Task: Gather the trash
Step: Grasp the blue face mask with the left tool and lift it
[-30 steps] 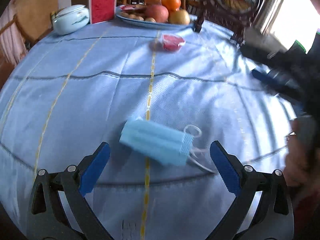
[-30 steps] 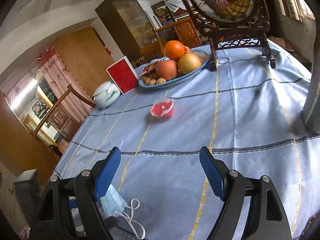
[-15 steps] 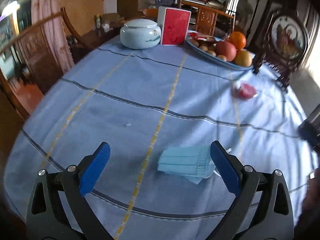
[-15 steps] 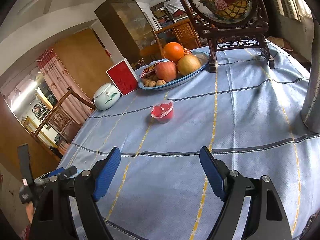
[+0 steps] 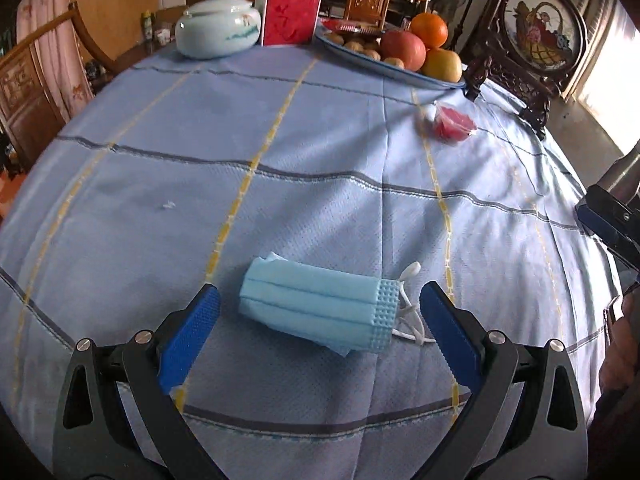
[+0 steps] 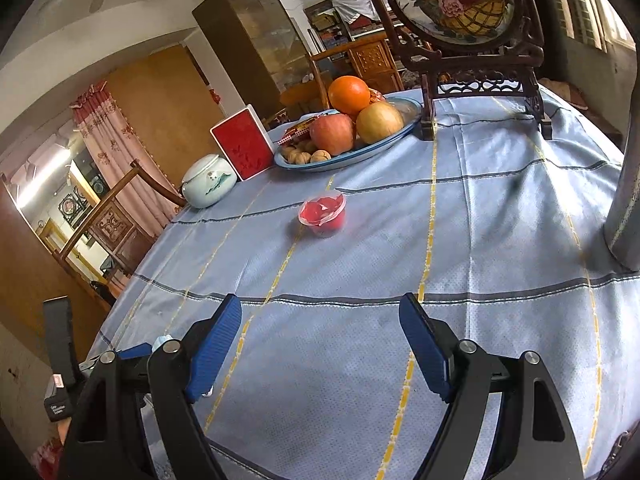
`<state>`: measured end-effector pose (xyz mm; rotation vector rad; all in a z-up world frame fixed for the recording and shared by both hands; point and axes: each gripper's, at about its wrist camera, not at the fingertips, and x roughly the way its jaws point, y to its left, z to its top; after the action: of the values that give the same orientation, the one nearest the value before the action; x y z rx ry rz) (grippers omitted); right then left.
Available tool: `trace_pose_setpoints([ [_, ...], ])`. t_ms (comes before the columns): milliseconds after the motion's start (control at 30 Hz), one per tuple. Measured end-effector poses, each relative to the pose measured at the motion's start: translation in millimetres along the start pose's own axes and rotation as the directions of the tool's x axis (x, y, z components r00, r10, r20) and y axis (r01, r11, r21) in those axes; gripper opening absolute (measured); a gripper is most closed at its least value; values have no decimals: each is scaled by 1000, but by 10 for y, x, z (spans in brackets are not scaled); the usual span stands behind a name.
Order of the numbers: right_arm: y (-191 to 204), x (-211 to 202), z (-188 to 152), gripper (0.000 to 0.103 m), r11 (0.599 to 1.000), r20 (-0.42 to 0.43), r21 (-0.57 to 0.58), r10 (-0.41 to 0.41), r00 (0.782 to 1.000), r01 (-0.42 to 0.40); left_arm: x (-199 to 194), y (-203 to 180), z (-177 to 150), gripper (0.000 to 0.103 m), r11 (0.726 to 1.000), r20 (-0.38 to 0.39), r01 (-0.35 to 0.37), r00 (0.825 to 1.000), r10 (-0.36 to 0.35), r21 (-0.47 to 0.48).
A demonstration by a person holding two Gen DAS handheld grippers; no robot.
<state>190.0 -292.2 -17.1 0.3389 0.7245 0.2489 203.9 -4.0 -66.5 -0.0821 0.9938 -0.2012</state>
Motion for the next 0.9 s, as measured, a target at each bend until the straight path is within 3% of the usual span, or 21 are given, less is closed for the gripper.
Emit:
trace_pose_setpoints([
  [167, -10, 27, 1, 80, 1000, -6, -2, -9, 1000, 9, 73, -38, 91, 86, 999, 2, 38, 999, -38, 21],
  [267, -27, 41, 3, 80, 1000, -8, 0, -17, 1000, 17, 119, -94, 188, 84, 992, 1, 117, 993, -117, 38],
  [433, -66, 80, 5, 80, 1000, -13, 4, -28, 1000, 28, 147, -119, 236, 84, 965, 15, 258, 966, -259, 41],
  [567, -43, 105, -8, 80, 999, -12, -16, -34, 999, 34, 52, -9, 196, 93, 960, 35, 278, 960, -278, 6],
  [733, 13, 146, -43, 80, 996, -12, -57, -66, 998, 65, 60, 13, 156, 94, 951, 2, 309, 951, -309, -8],
  [833, 28, 182, -65, 80, 994, -20, -72, -78, 997, 77, 85, -67, 131, 92, 960, -18, 278, 961, -277, 34],
  [900, 35, 198, -76, 80, 993, -20, -82, -92, 996, 90, 82, -119, 108, 85, 969, -14, 237, 972, -236, 67],
])
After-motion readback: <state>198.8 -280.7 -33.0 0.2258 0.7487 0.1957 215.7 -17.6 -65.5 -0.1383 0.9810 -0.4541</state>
